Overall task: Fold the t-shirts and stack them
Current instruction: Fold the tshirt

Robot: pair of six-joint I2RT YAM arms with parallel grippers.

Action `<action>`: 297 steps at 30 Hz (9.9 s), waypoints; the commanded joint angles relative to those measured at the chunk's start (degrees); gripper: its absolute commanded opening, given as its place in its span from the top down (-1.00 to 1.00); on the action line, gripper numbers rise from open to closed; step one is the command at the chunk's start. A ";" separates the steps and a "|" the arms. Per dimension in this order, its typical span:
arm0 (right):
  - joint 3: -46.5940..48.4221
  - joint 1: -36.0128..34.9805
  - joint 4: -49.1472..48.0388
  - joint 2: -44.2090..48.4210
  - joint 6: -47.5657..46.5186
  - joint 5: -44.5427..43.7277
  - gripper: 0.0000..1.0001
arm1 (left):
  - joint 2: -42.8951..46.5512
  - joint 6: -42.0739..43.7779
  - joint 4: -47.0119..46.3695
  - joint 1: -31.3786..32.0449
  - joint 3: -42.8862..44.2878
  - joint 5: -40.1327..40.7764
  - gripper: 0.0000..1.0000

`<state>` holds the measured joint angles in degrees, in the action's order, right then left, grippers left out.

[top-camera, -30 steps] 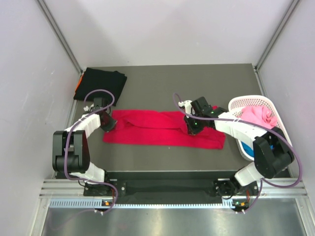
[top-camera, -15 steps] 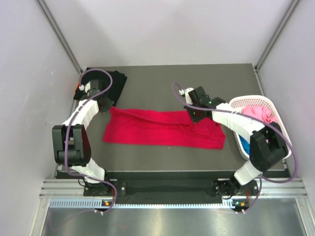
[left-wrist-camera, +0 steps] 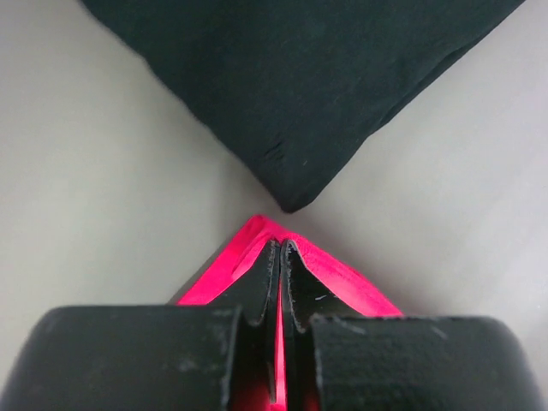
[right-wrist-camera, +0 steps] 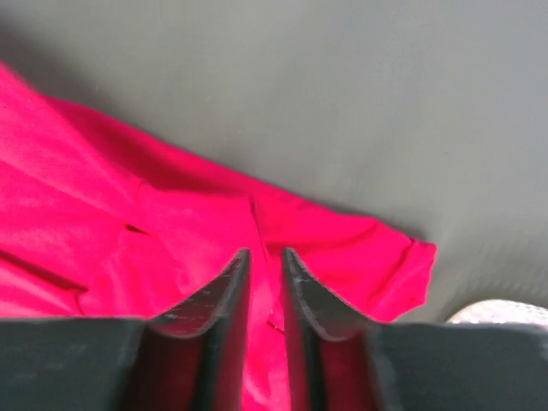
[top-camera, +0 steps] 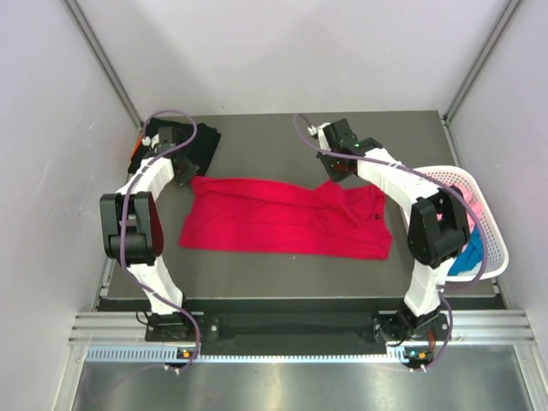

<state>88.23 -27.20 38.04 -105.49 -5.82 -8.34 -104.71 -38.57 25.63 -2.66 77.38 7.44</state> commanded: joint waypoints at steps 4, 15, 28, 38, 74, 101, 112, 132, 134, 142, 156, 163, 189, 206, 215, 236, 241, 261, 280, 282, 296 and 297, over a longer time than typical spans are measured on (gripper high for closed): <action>1.08 2.67 5.90 4.40 3.97 5.16 0.32 | -2.26 2.18 -2.07 -0.33 4.71 -1.55 1.00; -22.90 12.25 0.47 16.72 14.61 17.56 0.36 | -2.70 2.62 -2.78 -0.33 5.06 -3.31 1.00; -27.76 15.69 -6.31 13.92 13.38 20.55 0.37 | -2.43 2.36 -3.13 -0.42 4.97 -4.28 1.00; -28.28 15.77 -9.21 10.66 12.77 19.32 0.36 | -2.35 2.36 -3.22 -0.33 5.58 -4.01 1.00; -24.86 15.78 -6.84 13.29 11.01 12.30 1.00 | -3.22 1.74 -4.80 -0.42 8.22 -5.33 1.00; -9.39 19.64 -24.06 4.42 -2.52 3.85 1.00 | -10.87 -0.63 -10.42 -1.12 15.25 -7.00 1.00; -3.33 19.91 -20.91 -2.78 -3.76 11.06 0.77 | -11.75 -0.11 -10.95 -2.00 16.13 -6.83 1.00; 16.71 23.86 -12.30 -20.18 21.54 14.40 0.35 | -13.77 0.25 -11.30 -2.00 17.71 -7.18 1.00; 20.47 24.04 -7.91 -21.85 26.10 14.05 0.29 | -13.60 0.25 -11.56 -2.00 17.36 -7.18 1.00; 22.78 24.12 -4.82 -25.73 33.24 13.26 0.13 | -12.89 0.25 -12.79 -1.91 15.61 -7.09 1.00; 21.72 24.21 -9.74 -29.24 36.94 13.52 0.35 | -13.68 -0.37 -13.76 -1.91 15.52 -9.20 1.00; 20.85 25.09 -17.19 -28.19 35.81 18.69 1.00 | -13.68 -0.72 -13.94 -1.91 15.87 -9.55 1.00; 11.53 26.76 -13.26 -17.38 40.10 14.67 0.18 | -13.86 -0.54 -13.76 -1.91 16.31 -10.96 1.00; 10.38 26.76 -14.40 -22.29 50.65 18.09 0.21 | -14.21 -0.63 -13.85 -1.91 16.48 -9.82 1.00; 13.02 26.67 -13.96 -25.72 52.32 18.35 0.31 | -14.47 -1.07 -14.11 -1.74 16.48 -9.55 1.00; 5.57 29.93 -48.40 -21.34 33.70 34.87 1.00 | -15.00 -0.46 -13.59 -2.09 18.24 -9.37 1.00; -0.85 29.75 -59.55 -15.90 30.88 36.20 1.00 | -14.30 0.16 -12.71 -2.70 18.50 -10.52 1.00; -2.44 27.99 -69.59 -13.96 24.72 43.23 1.00 | -14.21 0.69 -11.39 -3.85 18.77 -12.97 1.00; -23.44 27.99 -67.49 4.41 16.46 41.04 1.00 | -8.41 3.67 -7.79 -6.31 13.06 -26.60 1.00; -26.07 27.99 -67.83 6.34 17.07 40.95 1.00 | -7.88 4.64 -6.04 -6.31 13.14 -27.04 1.00; -40.58 27.99 -65.65 18.20 15.85 37.96 1.00 | -4.28 9.12 3.90 -7.98 9.02 -27.04 1.00; -41.81 27.99 -65.29 18.65 15.41 37.70 1.00 | -4.02 9.38 4.25 -7.98 8.93 -26.78 1.00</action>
<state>47.88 1.13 -27.00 -90.96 12.10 30.55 -112.18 -31.27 27.18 -9.63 87.15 -19.64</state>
